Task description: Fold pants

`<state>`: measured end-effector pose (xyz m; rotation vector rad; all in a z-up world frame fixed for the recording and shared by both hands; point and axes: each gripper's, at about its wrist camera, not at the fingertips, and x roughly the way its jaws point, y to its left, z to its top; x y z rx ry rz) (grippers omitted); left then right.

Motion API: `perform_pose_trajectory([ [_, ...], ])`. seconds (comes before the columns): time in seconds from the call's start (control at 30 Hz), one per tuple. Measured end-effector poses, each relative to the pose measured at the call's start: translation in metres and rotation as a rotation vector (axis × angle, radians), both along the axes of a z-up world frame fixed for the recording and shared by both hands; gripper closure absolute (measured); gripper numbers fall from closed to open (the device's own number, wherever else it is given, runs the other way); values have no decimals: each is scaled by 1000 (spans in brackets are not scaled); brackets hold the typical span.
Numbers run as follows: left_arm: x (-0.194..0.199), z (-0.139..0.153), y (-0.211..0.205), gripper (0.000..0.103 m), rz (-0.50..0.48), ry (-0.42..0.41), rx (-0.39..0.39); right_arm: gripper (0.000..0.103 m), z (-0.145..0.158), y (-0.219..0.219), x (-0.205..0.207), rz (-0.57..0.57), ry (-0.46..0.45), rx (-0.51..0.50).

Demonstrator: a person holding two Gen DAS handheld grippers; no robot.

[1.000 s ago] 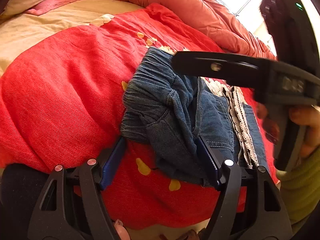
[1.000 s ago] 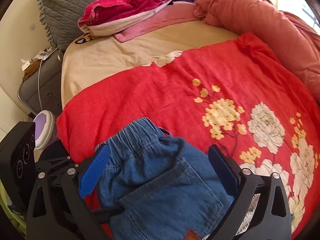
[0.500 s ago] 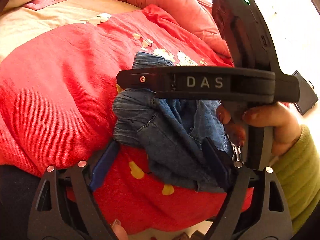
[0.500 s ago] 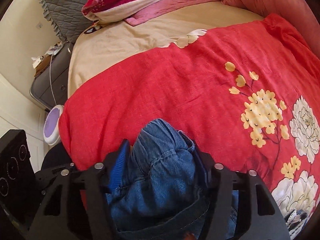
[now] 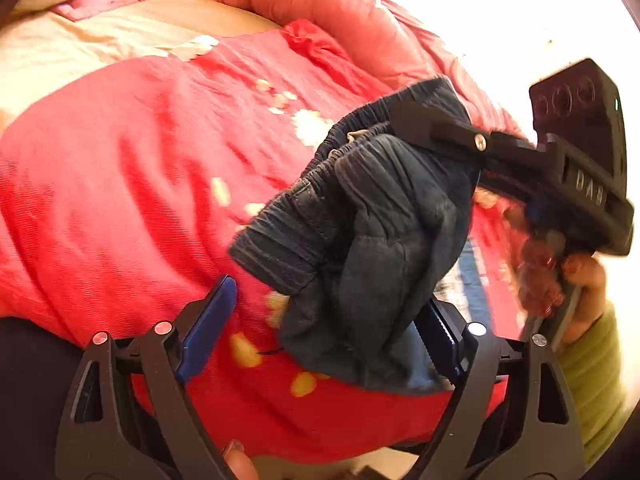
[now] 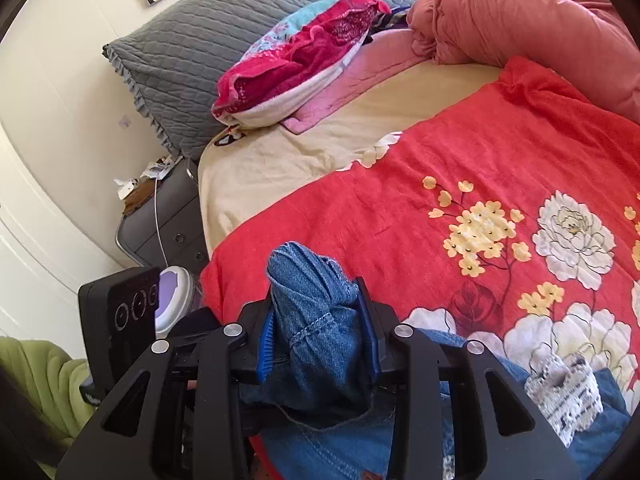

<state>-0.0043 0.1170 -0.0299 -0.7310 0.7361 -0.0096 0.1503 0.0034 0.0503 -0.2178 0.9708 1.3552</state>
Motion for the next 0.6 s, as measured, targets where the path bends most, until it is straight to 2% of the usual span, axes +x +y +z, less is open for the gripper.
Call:
perform_pose_trajectory([
  [0.03, 2, 3, -2, 26, -17, -4, -26, 70, 3, -6, 0, -7, -1, 11],
  [0.07, 3, 5, -4, 37, -27, -13, -34, 70, 6, -11, -1, -11, -1, 18],
  [0.1, 5, 11, -8, 42, -44, -30, -33, 70, 10, -17, -2, -17, -8, 26],
  [0.17, 8, 22, -18, 44, -61, -44, -7, 70, 14, -28, -1, -32, -18, 40],
  [0.2, 10, 28, -24, 48, -70, -53, 3, 70, 15, -33, 1, -42, -17, 49],
  [0.4, 21, 57, -58, 48, -111, -89, 62, 70, 32, -84, 13, -104, -39, 106],
  [0.6, 38, 66, -101, 48, -167, -105, 118, 70, 34, -132, 27, -160, -50, 146],
])
